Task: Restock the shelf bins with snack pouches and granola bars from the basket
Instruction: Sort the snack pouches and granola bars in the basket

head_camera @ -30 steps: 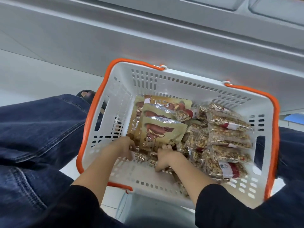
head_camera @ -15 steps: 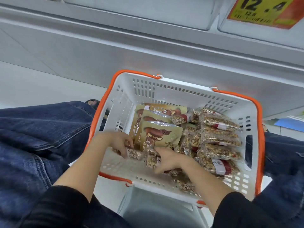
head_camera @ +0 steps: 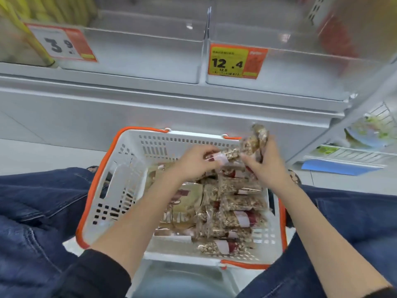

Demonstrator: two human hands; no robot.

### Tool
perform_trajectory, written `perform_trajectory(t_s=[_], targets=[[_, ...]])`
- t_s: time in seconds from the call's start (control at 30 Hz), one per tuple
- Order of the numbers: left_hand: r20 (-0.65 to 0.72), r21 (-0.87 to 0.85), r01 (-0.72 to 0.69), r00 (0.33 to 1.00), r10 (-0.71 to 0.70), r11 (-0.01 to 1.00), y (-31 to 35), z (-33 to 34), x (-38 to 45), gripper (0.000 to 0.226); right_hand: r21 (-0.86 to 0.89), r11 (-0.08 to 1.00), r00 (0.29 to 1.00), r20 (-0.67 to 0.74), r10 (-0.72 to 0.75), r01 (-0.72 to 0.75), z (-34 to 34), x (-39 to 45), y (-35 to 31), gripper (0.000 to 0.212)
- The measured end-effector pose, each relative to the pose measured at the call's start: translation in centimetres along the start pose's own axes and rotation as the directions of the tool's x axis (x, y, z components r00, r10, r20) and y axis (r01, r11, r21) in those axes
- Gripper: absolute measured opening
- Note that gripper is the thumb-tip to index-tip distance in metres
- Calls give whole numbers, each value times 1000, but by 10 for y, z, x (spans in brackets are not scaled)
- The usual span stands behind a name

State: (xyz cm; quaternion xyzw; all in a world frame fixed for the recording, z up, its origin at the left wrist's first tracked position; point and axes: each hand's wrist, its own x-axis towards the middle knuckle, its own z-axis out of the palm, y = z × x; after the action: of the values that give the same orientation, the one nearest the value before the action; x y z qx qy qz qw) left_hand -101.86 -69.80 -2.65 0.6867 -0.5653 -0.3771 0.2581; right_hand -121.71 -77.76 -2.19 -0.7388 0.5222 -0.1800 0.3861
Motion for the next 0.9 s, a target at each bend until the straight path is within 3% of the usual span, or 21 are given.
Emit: perform_trajectory(t_s=[0.1, 0.17, 0.27, 0.33, 0.4, 0.43, 0.5, 0.57, 0.63, 0.7, 0.8, 0.9], targets=[[252, 309, -88, 968, 8, 947, -6, 40, 5, 54, -184, 976, 938, 304, 168, -115, 15, -6, 51, 92], [284, 367, -104, 959, -5, 924, -16, 53, -1, 55, -231, 959, 893, 378, 244, -164, 18, -5, 59, 89], [231, 233, -162, 967, 107, 959, -20, 65, -2, 52, -102, 991, 972, 210, 102, -82, 10, 1, 37, 75], [268, 147, -179, 954, 135, 973, -19, 71, 2, 50, -156, 986, 992, 123, -37, 56, 9, 4, 26, 60], [275, 129, -154, 955, 114, 980, -15, 76, 3, 46, -350, 924, 963, 262, -59, 152, 21, 1, 33, 53], [238, 114, -131, 966, 100, 985, -13, 76, 2, 44, -407, 902, 940, 340, 2, 146, 28, -1, 42, 50], [77, -3, -38, 996, 39, 999, -16, 69, -9, 37, -438, 894, 931, 358, 74, 97, 37, -1, 53, 47], [-86, -212, 152, 981, -174, 965, -36, 54, -27, 20, -409, 909, 973, 229, 14, 83, 38, 3, 39, 42], [-223, -352, 329, 880, -420, 876, -74, 37, -46, 13, -368, 917, 988, 41, -149, 154, 40, 7, 13, 34], [-265, -333, 509, 757, -597, 794, -109, 21, -63, 26, -303, 929, 975, 6, -223, 214, 51, 5, -11, 28], [-105, -242, 699, 670, -734, 673, -150, 17, -81, 37, -223, 931, 943, 237, -234, 288, 76, -6, -28, 27], [139, -405, 677, 710, -691, 614, -186, 29, -87, 40, -227, 918, 900, 373, -226, 325, 100, -10, -25, 31]])
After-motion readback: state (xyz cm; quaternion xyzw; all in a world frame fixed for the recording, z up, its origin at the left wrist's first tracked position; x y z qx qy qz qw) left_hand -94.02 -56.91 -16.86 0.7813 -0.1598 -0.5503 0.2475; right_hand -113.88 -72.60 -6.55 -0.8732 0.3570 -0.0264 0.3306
